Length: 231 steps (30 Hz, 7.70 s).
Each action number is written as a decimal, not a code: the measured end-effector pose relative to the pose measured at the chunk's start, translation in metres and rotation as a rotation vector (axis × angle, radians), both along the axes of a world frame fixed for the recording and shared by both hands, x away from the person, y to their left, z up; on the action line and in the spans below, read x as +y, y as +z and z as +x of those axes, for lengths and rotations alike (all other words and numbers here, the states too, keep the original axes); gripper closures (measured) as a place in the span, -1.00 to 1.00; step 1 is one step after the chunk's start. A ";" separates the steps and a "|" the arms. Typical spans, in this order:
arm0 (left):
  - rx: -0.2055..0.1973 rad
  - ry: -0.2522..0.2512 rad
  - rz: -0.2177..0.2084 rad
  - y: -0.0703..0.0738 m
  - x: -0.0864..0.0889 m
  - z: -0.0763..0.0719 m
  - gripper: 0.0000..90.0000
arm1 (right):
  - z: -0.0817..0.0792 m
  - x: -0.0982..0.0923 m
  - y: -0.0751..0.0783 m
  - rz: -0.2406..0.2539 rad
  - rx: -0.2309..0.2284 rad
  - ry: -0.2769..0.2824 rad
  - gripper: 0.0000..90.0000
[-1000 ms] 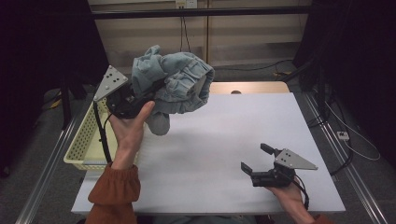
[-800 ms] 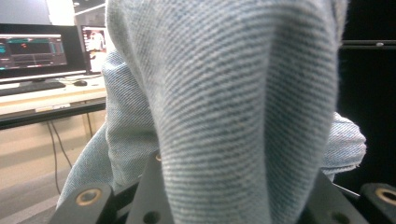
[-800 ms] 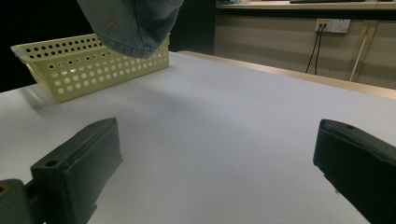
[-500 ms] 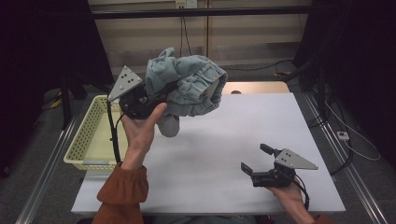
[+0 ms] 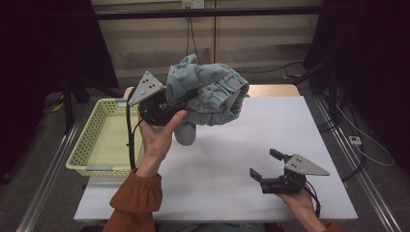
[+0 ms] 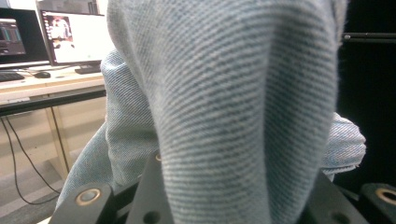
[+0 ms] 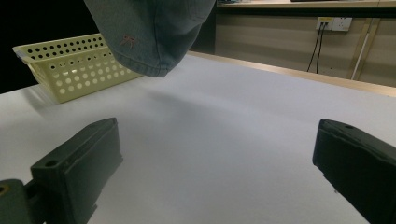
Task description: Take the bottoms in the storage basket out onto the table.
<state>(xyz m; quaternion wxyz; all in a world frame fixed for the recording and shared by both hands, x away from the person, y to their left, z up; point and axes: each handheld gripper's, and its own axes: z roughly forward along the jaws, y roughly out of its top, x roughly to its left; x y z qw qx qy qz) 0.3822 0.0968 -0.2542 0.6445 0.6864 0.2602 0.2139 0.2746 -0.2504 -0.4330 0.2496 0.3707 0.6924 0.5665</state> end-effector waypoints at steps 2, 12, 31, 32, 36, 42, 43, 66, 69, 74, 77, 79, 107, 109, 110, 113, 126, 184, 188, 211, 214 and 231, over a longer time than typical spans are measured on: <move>0.006 -0.004 0.008 -0.002 -0.002 0.001 0.60 | 0.000 0.000 0.000 0.000 0.000 0.000 -0.98; 0.035 -0.018 0.026 -0.013 -0.010 0.004 0.59 | 0.000 0.000 0.000 -0.001 0.001 -0.001 -0.98; 0.109 -0.030 0.054 -0.041 -0.023 0.018 0.58 | -0.001 0.000 0.000 -0.003 0.000 0.000 -0.99; 0.112 -0.032 0.055 -0.042 -0.024 0.019 0.58 | -0.001 0.000 0.000 -0.003 0.001 0.000 -0.99; 0.124 -0.034 0.068 -0.048 -0.026 0.022 0.58 | -0.001 0.000 0.000 -0.004 0.001 0.000 -0.99; 0.152 -0.023 0.099 -0.059 -0.030 0.030 0.58 | 0.000 0.000 0.000 -0.003 0.001 0.001 -0.99; 0.156 -0.022 0.103 -0.061 -0.030 0.031 0.57 | 0.000 0.000 0.000 -0.002 0.003 0.001 -0.99; 0.207 0.003 0.196 -0.087 -0.028 0.048 0.56 | -0.001 0.000 0.000 -0.004 0.003 0.001 -0.99; 0.225 0.005 0.221 -0.093 -0.030 0.051 0.56 | -0.001 0.000 0.000 -0.003 0.004 0.001 -0.99; 0.253 0.007 0.253 -0.104 -0.034 0.056 0.53 | 0.000 0.000 0.000 -0.003 0.003 0.001 -0.99; 0.267 0.017 0.272 -0.110 -0.034 0.060 0.53 | -0.001 -0.001 0.000 -0.003 0.002 0.000 -0.99; 0.279 0.024 0.279 -0.113 -0.033 0.062 0.52 | -0.001 -0.001 0.000 -0.002 0.003 -0.001 -0.99; 0.321 0.047 0.349 -0.137 -0.042 0.075 0.42 | -0.001 0.000 0.000 -0.002 0.005 -0.001 -0.99; 0.326 0.042 0.353 -0.139 -0.043 0.076 0.41 | -0.001 0.000 0.000 -0.003 0.004 -0.001 -0.99; 0.330 0.038 0.358 -0.140 -0.044 0.077 0.40 | -0.001 -0.001 0.000 -0.002 0.003 -0.001 -0.99; 0.330 0.035 0.377 -0.143 -0.047 0.077 0.39 | -0.001 -0.001 0.000 -0.003 0.003 0.000 -0.99; 0.355 0.010 0.418 -0.158 -0.055 0.083 0.37 | -0.001 -0.001 0.000 -0.004 0.003 0.001 -0.99; 0.344 0.051 0.374 -0.154 -0.058 0.086 -0.79 | -0.001 -0.003 -0.001 0.008 0.007 0.001 -0.99; 0.325 0.050 0.358 -0.149 -0.056 0.084 -0.83 | 0.000 -0.003 -0.001 0.006 0.005 0.001 -0.99; 0.215 0.052 0.330 -0.116 -0.031 0.058 -0.86 | 0.002 0.000 -0.001 0.002 0.010 -0.006 -0.99; 0.203 0.064 0.316 -0.114 -0.026 0.055 -0.85 | 0.003 0.000 -0.001 0.003 0.012 -0.004 -0.99; 0.183 0.080 0.339 -0.104 -0.017 0.038 -0.84 | 0.001 0.000 0.000 0.002 0.004 0.002 -0.99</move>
